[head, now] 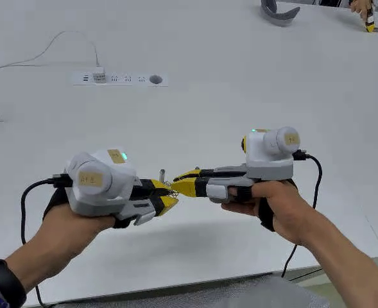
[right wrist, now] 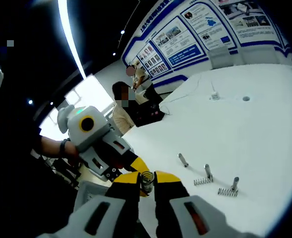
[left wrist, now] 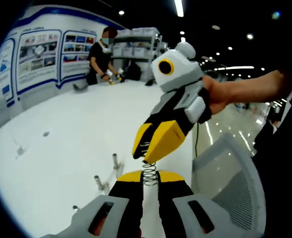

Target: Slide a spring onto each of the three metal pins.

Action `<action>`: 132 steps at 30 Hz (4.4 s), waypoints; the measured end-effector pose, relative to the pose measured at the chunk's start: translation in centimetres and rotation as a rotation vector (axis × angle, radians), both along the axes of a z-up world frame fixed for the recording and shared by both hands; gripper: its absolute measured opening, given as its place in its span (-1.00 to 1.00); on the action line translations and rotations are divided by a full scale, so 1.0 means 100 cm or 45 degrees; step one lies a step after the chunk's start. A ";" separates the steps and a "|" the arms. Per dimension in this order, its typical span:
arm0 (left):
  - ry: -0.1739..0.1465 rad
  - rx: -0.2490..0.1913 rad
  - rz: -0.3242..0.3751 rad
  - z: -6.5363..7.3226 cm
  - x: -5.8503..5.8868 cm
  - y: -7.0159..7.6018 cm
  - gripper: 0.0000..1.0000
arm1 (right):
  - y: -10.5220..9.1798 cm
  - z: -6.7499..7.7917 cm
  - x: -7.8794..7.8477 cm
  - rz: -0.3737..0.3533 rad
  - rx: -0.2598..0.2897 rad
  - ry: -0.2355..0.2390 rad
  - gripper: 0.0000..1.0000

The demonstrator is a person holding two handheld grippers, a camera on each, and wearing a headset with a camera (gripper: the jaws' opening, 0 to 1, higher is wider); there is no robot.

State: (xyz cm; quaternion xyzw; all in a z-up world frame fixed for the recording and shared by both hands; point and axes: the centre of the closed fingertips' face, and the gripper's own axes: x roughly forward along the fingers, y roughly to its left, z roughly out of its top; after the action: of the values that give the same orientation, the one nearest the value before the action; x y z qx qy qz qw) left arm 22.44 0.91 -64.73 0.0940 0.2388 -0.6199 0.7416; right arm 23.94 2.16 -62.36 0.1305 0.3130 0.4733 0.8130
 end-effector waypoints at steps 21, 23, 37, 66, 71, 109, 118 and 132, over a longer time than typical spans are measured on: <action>-0.040 -0.122 -0.100 0.031 0.002 -0.008 -0.82 | 0.000 0.024 -0.007 0.534 -0.450 -0.165 -0.75; -0.045 -0.125 -0.110 0.033 0.001 -0.009 -0.82 | 0.002 0.025 -0.009 0.566 -0.465 -0.174 -0.75; -0.080 -0.047 -0.210 0.030 -0.006 -0.006 -0.82 | 0.006 0.016 -0.022 0.768 -0.592 -0.187 -0.75; -0.044 0.018 -0.222 0.012 -0.015 0.017 -0.82 | 0.029 -0.002 -0.031 0.817 -0.603 -0.195 -0.74; -0.047 0.039 -0.243 0.011 -0.018 0.016 -0.82 | 0.028 -0.003 -0.034 0.831 -0.610 -0.190 -0.74; -0.033 0.014 0.313 -0.022 0.035 0.120 -0.22 | 0.036 -0.038 0.004 0.799 -0.742 -0.204 -0.75; -0.022 0.032 0.447 -0.029 0.046 0.147 -0.04 | 0.038 -0.050 0.022 0.774 -0.775 -0.202 -0.75; 0.013 0.051 0.555 -0.041 0.053 0.171 0.12 | 0.041 -0.074 0.051 0.747 -0.829 -0.194 -0.75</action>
State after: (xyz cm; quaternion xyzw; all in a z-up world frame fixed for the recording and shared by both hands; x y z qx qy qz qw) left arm 27.72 18.04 -68.79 0.0519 0.2695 -0.4405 0.8548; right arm 29.05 6.24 -69.72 -0.2618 0.4088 0.5691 0.6636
